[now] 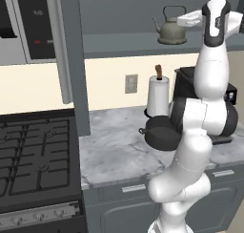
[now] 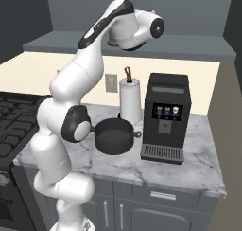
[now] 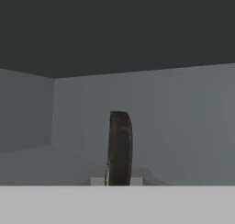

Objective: Pick the kettle from the cabinet and place it on a stove burner. Then pick the pot from the counter and place it on another stove burner. Finally, turn both burners on.

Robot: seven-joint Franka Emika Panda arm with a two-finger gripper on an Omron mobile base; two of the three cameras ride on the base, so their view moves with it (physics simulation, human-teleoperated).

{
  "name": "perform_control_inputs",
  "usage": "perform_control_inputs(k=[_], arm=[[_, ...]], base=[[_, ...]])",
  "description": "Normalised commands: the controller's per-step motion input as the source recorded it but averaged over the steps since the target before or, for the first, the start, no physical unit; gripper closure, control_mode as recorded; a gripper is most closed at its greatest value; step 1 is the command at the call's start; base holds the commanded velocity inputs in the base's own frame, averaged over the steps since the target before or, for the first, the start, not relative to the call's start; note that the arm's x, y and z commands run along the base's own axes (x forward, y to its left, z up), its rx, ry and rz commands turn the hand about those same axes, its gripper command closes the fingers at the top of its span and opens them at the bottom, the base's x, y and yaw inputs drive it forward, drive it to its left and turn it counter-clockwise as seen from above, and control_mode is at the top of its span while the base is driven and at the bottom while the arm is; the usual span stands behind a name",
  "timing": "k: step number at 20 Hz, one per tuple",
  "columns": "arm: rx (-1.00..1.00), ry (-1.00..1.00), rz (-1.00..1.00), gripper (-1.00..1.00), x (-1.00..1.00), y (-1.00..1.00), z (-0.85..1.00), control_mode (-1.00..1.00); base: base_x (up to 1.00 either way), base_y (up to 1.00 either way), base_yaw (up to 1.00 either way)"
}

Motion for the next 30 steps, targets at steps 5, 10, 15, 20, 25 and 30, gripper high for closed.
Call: perform_control_inputs(k=[5, 10, 15, 20, 25, 30], arm=[[0.0, -0.1, 0.0, 1.0, -0.49, 0.0, 0.0, -1.0], [0.0, -0.04, 0.0, 1.0, -0.56, 0.05, 0.0, -1.0], [0.0, 0.0, -0.03, 1.0, -0.6, 0.2, 0.02, -1.0], [0.01, 0.0, -0.06, 1.0, -0.59, 0.27, 0.09, -1.0], [0.0, 0.01, -0.07, 1.0, -0.57, 0.27, 0.12, -1.0], [0.01, 0.0, -0.06, 1.0, -0.59, 0.18, 0.03, -1.0]], base=[[0.0, 0.0, 0.0], [0.0, 0.0, 0.0], [0.0, 0.0, 0.0], [0.0, 0.0, 0.0], [0.0, 0.0, 0.0], [0.0, 0.0, 0.0]])
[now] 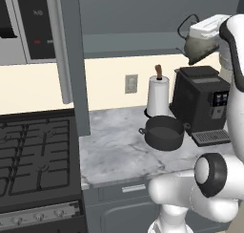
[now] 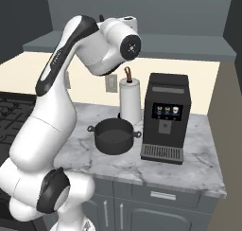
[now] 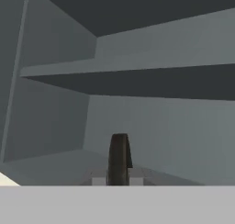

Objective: Pick the kettle from the cabinet and place it on a stove burner. Then pick the pot from the counter and place it on another stove burner. Finally, turn both burners on.

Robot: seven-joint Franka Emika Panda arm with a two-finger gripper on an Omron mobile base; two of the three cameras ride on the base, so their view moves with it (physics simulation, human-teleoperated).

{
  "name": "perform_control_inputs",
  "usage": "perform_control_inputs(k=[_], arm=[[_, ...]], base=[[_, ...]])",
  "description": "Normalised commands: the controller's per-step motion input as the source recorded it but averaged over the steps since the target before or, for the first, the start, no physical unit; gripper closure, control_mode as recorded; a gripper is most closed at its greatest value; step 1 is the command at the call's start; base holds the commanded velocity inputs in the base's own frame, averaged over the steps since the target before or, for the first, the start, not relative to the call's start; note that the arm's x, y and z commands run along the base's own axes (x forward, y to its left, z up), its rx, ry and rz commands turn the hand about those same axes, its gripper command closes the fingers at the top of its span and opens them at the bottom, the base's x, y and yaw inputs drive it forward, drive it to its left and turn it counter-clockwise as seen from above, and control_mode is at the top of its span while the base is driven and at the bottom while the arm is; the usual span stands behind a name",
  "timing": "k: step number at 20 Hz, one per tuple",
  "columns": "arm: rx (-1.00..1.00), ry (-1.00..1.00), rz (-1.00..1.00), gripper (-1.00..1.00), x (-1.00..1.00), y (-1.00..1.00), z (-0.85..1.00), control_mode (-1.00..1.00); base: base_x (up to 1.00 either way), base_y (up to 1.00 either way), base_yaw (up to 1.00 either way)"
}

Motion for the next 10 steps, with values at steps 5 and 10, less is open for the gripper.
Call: perform_control_inputs(k=[5, 10], arm=[[0.01, 0.0, -0.04, 1.0, -0.61, 0.09, 0.01, -1.0], [0.01, 0.0, -0.02, 1.0, -0.66, 0.0, 0.0, -1.0]], base=[[0.0, 0.0, 0.0], [0.0, 0.0, 0.0]])
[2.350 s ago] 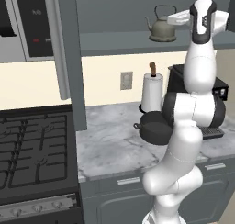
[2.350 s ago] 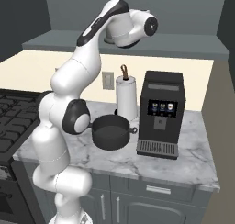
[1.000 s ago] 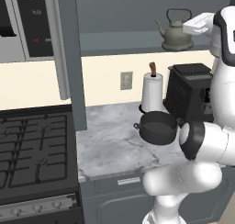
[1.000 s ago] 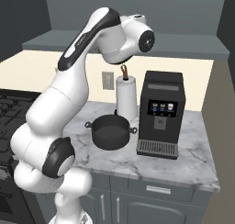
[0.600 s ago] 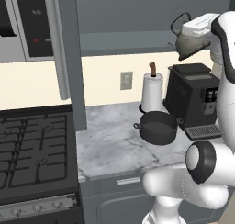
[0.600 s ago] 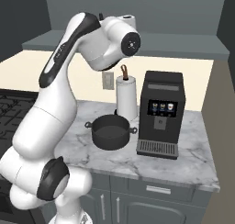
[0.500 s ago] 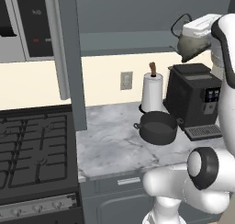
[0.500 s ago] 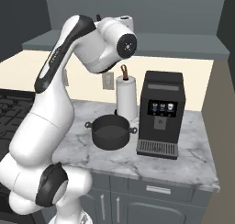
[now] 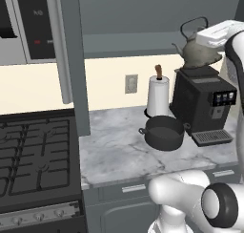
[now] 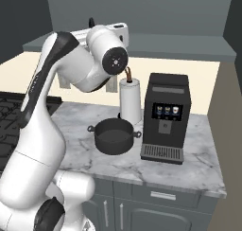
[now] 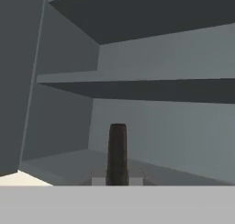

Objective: Pick the kettle from the cabinet and place it on a stove burner. Then pick the pot from the counter and place it on another stove burner. Finally, turn both burners on.

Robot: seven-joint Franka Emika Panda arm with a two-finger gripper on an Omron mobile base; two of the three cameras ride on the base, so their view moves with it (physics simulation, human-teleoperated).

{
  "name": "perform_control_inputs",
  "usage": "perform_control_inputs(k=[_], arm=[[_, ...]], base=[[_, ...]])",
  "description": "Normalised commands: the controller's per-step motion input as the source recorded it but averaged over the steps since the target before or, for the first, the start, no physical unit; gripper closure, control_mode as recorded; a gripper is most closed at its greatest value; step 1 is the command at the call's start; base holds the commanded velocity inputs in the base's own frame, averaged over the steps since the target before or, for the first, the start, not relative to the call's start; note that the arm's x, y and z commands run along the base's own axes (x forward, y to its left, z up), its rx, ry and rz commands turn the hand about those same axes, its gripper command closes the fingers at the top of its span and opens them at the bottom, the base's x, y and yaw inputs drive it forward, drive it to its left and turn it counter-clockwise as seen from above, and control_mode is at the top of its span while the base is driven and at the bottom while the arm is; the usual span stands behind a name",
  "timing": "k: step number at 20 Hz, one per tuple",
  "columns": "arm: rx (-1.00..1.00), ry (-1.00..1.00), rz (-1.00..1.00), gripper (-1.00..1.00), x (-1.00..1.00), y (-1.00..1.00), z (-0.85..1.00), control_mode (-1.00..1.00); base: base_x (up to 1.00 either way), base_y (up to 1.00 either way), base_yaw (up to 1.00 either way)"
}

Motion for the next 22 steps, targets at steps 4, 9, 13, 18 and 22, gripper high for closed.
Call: perform_control_inputs(k=[4, 9, 13, 18, 22], arm=[[0.0, 0.0, -0.01, 1.0, -0.64, 0.0, 0.0, -1.0], [0.0, 0.0, 0.0, 1.0, -0.6, 0.0, 0.0, -1.0], [0.0, 0.0, 0.0, 1.0, -0.46, 0.0, 0.0, -1.0], [0.01, 0.0, 0.0, 1.0, -0.47, 0.0, 0.0, -1.0], [0.02, 0.0, -0.01, 1.0, -0.61, 0.0, 0.0, -1.0]], base=[[0.0, 0.0, 0.0], [0.0, 0.0, 0.0], [0.0, 0.0, 0.0], [0.0, 0.0, 0.0], [0.0, 0.0, 0.0]])
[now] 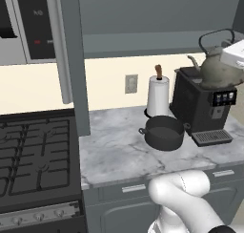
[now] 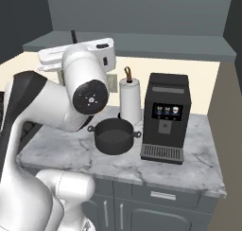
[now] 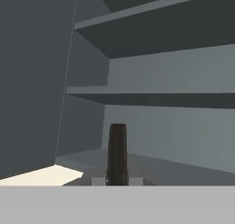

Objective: Pick the kettle from the cabinet and place it on a stove burner. Then pick the pot from the counter and place it on another stove burner. Finally, turn both burners on.

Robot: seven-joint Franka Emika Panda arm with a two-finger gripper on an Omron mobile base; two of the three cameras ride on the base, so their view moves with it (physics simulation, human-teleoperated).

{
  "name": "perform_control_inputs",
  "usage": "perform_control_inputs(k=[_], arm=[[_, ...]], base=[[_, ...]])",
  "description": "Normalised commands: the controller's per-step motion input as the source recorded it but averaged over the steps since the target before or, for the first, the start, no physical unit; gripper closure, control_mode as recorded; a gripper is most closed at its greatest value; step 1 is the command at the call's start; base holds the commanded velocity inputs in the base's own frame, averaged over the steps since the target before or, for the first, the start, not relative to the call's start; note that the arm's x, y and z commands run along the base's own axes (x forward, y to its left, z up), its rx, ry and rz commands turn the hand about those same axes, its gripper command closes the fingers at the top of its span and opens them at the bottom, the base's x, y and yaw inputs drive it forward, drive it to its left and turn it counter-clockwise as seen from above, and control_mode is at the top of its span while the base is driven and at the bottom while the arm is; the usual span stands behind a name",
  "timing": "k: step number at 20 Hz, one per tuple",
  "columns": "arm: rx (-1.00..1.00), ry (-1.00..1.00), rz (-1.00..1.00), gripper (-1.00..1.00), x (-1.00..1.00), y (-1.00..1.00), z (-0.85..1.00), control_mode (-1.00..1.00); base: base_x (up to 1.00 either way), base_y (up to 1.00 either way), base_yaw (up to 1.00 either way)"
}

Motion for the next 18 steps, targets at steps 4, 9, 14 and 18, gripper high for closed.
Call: perform_control_inputs(k=[4, 9, 14, 18], arm=[[0.02, 0.0, -0.02, 1.0, -0.69, 0.0, 0.0, -1.0], [0.02, 0.0, -0.01, 1.0, -0.65, 0.0, 0.0, -1.0], [0.01, 0.0, -0.01, 1.0, -0.56, 0.02, 0.0, -1.0], [0.0, 0.0, 0.0, 1.0, -0.49, 0.0, 0.0, -1.0]], base=[[0.0, 0.0, 0.0], [0.0, 0.0, 0.0], [0.0, 0.0, 0.0], [0.0, 0.0, 0.0]])
